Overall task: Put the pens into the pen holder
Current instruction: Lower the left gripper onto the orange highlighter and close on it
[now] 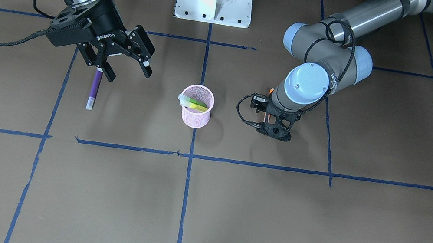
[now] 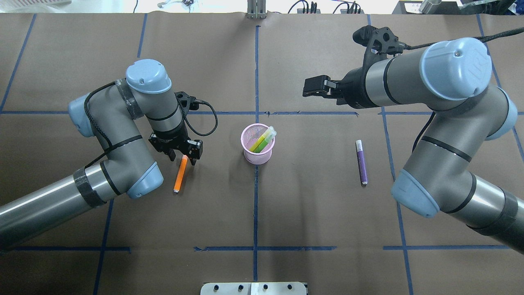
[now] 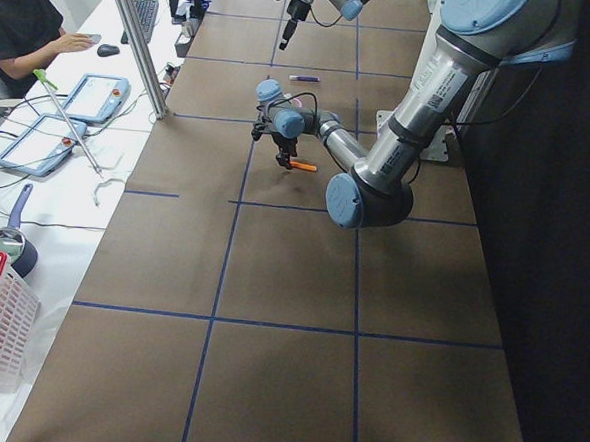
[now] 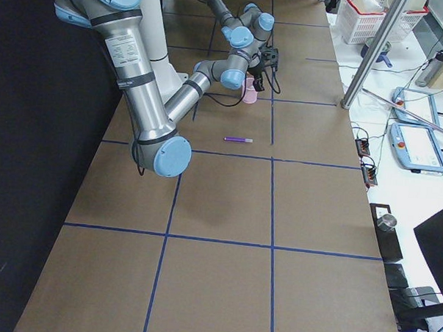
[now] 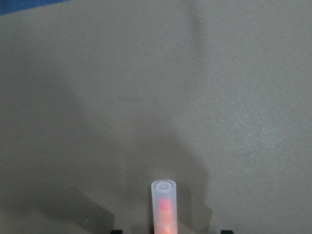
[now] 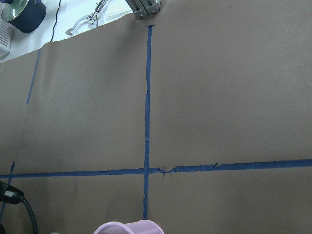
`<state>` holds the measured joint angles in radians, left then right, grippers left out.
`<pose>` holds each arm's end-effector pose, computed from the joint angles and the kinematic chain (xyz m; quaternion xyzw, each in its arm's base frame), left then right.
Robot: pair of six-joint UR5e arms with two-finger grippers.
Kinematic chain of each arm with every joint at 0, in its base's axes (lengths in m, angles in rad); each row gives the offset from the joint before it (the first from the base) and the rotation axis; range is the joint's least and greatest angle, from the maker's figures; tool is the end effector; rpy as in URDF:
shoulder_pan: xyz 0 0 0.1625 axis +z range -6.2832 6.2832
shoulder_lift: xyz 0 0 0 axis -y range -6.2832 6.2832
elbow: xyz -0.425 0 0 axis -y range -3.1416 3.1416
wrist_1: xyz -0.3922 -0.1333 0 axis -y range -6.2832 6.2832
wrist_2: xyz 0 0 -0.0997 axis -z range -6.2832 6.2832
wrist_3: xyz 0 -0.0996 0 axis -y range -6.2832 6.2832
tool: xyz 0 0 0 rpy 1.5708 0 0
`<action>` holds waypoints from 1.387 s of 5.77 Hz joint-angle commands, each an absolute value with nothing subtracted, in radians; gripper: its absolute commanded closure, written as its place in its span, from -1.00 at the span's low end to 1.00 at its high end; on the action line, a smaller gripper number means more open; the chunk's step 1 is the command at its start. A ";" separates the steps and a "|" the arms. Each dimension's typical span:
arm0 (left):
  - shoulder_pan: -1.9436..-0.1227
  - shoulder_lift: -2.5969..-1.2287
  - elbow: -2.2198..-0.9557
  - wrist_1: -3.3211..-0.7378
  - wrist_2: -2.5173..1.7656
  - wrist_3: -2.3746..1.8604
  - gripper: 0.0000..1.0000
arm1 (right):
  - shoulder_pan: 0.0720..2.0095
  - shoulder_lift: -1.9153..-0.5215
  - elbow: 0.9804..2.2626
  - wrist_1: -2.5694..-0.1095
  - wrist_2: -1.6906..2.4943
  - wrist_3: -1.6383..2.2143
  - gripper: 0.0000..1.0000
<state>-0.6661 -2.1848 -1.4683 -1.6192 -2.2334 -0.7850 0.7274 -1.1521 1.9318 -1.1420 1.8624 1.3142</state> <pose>0.5161 -0.4972 0.3315 -0.0603 0.4029 0.1441 0.9018 -0.3608 -0.4613 0.2156 0.1602 -0.5519 0.1096 0.8110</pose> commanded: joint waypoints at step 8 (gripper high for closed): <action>-0.672 -2.190 -1.508 -1.629 -2.230 -0.782 1.00 | 0.730 -1.152 1.933 -1.141 1.862 1.315 -1.00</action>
<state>-0.6667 -2.1845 -1.4813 -1.6217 -2.2293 -0.7824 0.7288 -1.1521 1.9305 -1.1424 1.8614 1.3146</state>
